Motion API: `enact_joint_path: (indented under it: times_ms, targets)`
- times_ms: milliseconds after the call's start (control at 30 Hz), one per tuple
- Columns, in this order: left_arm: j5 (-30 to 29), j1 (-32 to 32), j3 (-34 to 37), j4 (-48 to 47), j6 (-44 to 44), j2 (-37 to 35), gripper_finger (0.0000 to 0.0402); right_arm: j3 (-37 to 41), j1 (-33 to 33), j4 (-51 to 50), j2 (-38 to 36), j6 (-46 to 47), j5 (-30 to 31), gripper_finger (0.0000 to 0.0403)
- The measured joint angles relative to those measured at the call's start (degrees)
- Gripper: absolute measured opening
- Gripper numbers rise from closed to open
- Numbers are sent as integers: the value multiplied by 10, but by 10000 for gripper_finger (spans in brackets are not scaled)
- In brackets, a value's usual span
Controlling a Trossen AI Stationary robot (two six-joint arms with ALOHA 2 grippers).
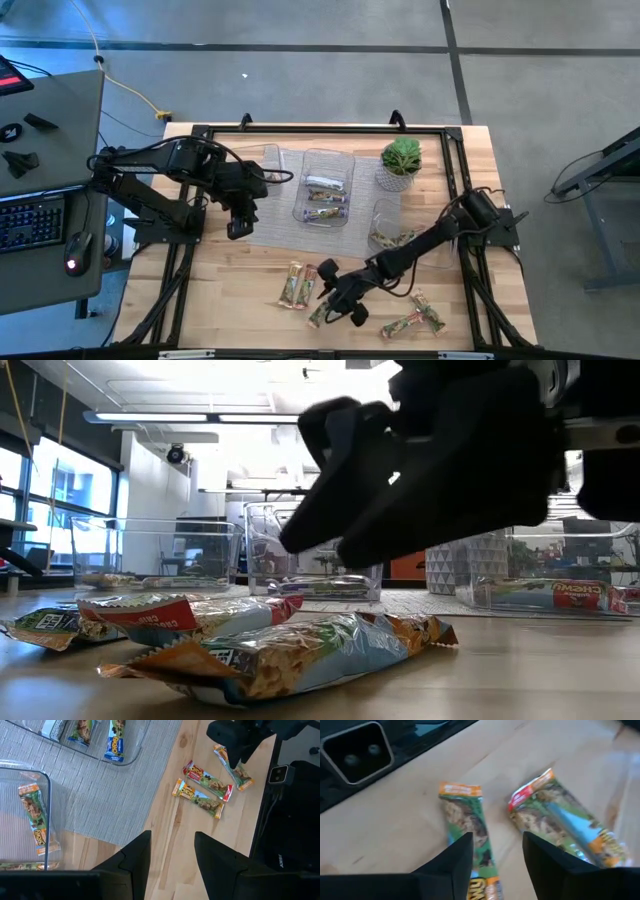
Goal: Pick and place Granola Bars by type
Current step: Put the yellow granola bar into the left transparent bin
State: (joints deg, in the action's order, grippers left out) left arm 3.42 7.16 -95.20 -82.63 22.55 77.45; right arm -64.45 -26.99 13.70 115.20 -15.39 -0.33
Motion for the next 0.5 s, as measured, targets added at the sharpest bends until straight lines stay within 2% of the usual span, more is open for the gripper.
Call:
enact_joint_path:
  times_ms: [200, 500]
  targets:
    - [0, 0, 0, 1, 1, 0, 147, 0, 4, -33, 0, 49, -47, 185]
    - [0, 0, 0, 2, 12, 0, 147, 0, 20, -31, 1, 17, -61, 243]
